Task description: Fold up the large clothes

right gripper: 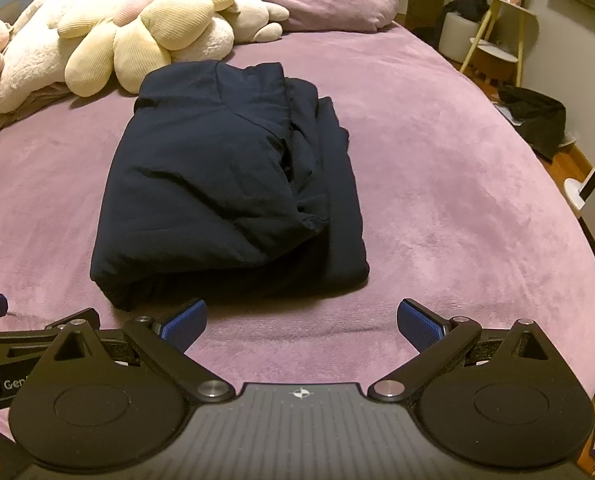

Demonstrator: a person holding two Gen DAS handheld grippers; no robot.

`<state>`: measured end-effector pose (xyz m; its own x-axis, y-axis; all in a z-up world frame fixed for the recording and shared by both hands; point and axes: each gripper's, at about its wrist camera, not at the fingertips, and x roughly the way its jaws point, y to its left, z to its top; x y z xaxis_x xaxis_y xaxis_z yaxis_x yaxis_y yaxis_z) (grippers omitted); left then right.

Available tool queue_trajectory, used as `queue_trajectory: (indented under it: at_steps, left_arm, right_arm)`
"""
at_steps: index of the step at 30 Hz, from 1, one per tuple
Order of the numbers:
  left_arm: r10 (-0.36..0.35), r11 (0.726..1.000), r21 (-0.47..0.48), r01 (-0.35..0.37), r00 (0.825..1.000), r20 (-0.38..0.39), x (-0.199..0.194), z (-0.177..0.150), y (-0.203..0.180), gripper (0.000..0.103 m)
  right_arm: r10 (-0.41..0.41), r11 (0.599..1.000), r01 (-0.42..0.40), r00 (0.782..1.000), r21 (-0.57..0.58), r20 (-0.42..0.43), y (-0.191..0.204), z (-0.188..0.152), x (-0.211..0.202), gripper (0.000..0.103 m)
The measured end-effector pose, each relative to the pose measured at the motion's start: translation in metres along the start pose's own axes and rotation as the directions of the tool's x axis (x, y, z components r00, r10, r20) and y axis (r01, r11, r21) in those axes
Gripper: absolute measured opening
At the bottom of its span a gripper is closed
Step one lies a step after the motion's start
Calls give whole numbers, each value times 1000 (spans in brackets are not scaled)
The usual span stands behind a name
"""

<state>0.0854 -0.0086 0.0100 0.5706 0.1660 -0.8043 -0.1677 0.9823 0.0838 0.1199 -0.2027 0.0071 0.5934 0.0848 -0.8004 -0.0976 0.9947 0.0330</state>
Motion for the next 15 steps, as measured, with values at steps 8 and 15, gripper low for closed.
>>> queue_trajectory:
  at_steps: [8,15]
  left_arm:
    - [-17,1000,3,17,1000,-6,1,-1,-1,103]
    - [-15,1000,9,15,1000,-1,0,-1,-4,103]
  right_arm:
    - [-26,1000,26,1000,-8,14,-1,0,-1,101]
    - [-29,1000,29,999,-2,18,-3,-1,-2,101]
